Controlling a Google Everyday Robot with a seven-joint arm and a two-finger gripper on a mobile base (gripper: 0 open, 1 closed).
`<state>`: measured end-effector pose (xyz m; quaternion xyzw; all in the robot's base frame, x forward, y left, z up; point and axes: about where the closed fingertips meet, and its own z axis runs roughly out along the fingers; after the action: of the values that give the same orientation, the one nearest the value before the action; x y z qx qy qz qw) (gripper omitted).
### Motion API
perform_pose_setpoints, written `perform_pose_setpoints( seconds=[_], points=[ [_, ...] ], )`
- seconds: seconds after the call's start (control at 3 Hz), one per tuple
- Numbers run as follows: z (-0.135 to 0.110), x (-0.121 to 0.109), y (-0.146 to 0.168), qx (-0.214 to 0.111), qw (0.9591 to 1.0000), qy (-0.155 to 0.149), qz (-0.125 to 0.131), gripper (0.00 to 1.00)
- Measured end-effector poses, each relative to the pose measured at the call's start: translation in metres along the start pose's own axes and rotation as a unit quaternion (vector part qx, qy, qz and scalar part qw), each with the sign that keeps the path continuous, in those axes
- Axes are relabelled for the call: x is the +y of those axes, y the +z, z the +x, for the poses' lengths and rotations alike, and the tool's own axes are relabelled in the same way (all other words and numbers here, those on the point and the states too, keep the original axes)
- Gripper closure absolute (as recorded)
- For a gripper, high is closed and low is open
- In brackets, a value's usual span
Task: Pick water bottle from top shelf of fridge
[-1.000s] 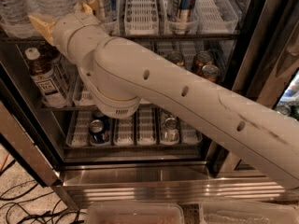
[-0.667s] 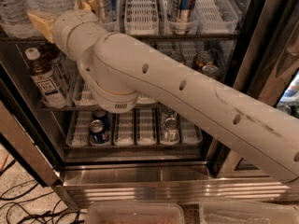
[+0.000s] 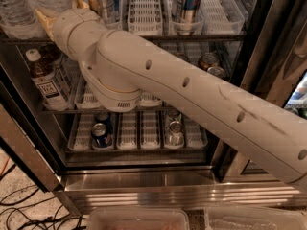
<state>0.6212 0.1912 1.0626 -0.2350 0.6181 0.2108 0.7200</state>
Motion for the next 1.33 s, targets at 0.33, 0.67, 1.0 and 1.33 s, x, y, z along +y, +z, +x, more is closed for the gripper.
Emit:
perform_pose_setpoints(
  seconds=[0.33, 0.67, 1.0, 1.33],
  points=[
    [0.000, 0.000, 0.000, 0.000, 1.0000, 0.000, 0.000, 0.78],
    [-0.003, 0.000, 0.000, 0.000, 1.0000, 0.000, 0.000, 0.99],
    [-0.008, 0.001, -0.003, -0.018, 0.9998, -0.005, 0.004, 1.00],
    [-0.012, -0.001, -0.006, -0.035, 0.9993, -0.005, 0.012, 1.00]
  ],
)
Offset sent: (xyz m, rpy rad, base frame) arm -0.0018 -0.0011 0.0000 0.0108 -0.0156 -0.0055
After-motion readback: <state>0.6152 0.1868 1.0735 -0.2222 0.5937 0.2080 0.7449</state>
